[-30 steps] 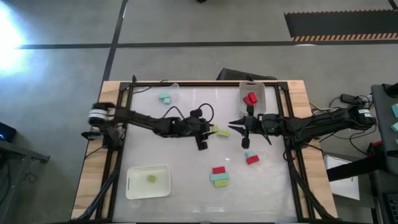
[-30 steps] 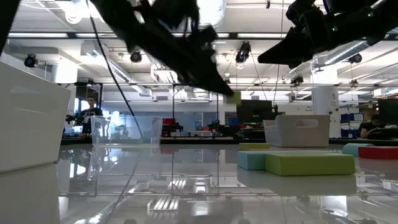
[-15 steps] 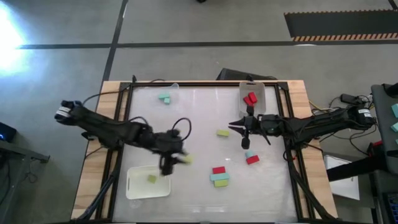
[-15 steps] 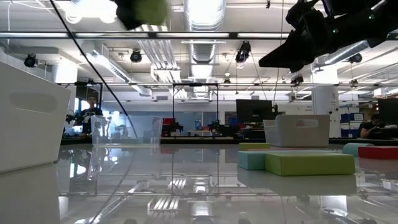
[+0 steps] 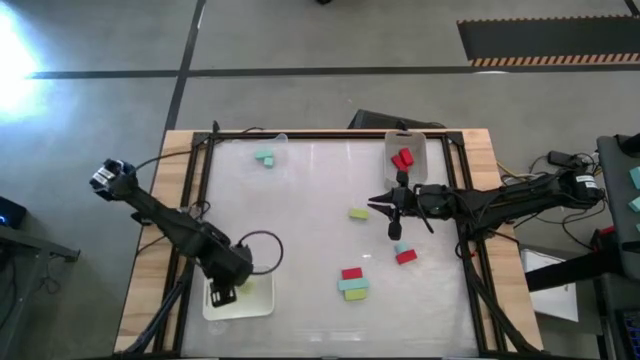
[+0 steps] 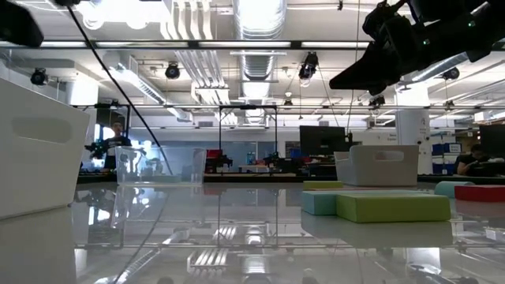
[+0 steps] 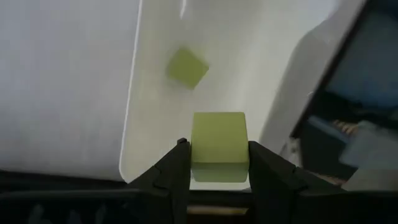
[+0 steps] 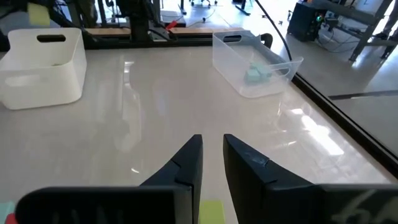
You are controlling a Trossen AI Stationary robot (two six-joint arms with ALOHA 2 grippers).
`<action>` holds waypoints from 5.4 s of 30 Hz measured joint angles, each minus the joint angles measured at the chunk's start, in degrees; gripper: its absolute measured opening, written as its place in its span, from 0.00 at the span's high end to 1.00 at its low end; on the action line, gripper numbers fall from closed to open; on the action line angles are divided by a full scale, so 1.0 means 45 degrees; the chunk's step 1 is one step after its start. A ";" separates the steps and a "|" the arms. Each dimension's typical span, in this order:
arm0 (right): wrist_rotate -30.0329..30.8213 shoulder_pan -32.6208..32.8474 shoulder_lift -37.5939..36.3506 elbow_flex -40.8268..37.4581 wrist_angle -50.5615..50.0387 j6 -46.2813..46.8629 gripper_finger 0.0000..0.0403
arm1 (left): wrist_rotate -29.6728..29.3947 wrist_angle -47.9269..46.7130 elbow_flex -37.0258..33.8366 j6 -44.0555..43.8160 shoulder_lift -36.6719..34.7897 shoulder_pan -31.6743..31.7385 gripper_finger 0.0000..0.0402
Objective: Sort & place blocks by color
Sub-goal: Put the top green block into the white bin
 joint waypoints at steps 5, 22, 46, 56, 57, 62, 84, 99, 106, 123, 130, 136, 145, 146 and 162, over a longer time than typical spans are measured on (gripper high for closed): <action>0.0000 0.0000 0.0000 0.0000 -0.0012 0.0000 0.87 | 0.0635 -0.0065 -0.1109 0.0049 0.1143 -0.0086 0.71; -0.0003 0.0000 -0.0005 0.0000 -0.0098 0.0335 0.87 | 0.0585 0.0012 -0.1448 0.0965 0.2840 -0.0081 0.55; 0.0125 0.0881 -0.0010 0.1423 -0.5112 0.2503 0.87 | -0.8626 1.1205 -0.3024 1.1077 -0.1997 0.1203 0.54; 0.0800 0.0882 0.1191 0.1399 -0.4880 0.2242 0.70 | -0.9157 2.1567 -0.7185 1.4920 -0.2726 0.1920 0.54; 0.0993 0.0879 0.1499 0.1399 -0.4734 0.2133 0.67 | -0.9160 2.1919 -0.7343 1.5071 -0.2728 0.1992 0.54; 0.1116 0.0761 0.3163 0.1828 -0.4464 0.1605 0.52 | -0.9155 2.2141 -0.7458 1.5305 -0.2736 0.2277 0.54; -0.0397 -0.1039 0.7353 0.2671 -0.3309 0.0917 0.48 | -0.9150 2.2174 -0.7478 1.5300 -0.2396 0.2450 0.54; -0.0325 -0.0921 0.7228 0.2637 -0.2736 0.0672 0.71 | -0.9145 2.3620 -0.7478 1.5290 -0.1474 0.2454 0.54; -0.0474 -0.0273 0.6101 0.2607 -0.0928 0.0198 0.71 | -0.9145 2.4314 -0.7478 1.4710 -0.0944 0.2553 0.54; -0.3249 0.0525 0.6948 0.2173 0.9817 -0.0939 0.71 | -0.9136 2.8091 -0.7478 1.4625 0.1254 0.3303 0.54; -0.3254 0.0525 0.7305 0.2265 1.0236 -0.1032 0.71 | -0.9140 3.0280 -0.7242 1.4618 0.2453 0.3701 0.54; -0.3329 0.0525 0.7305 0.2268 1.0261 -0.1120 0.71 | -0.9145 3.0584 -0.6486 1.4609 0.3535 0.4000 0.54; -0.3671 0.0525 0.7305 0.2268 1.0256 -0.1352 0.71 | -0.9136 3.0667 -0.5729 1.4893 0.4055 0.4120 0.56; -0.3667 0.0525 0.7305 0.2268 1.0253 -0.1397 0.71 | -0.9136 3.0681 -0.5735 1.4961 0.4055 0.4120 0.58; -0.3525 0.0520 0.7140 0.2268 0.9933 -0.1038 0.41 | -0.9175 3.0268 -0.5676 1.5016 0.3944 0.4093 0.71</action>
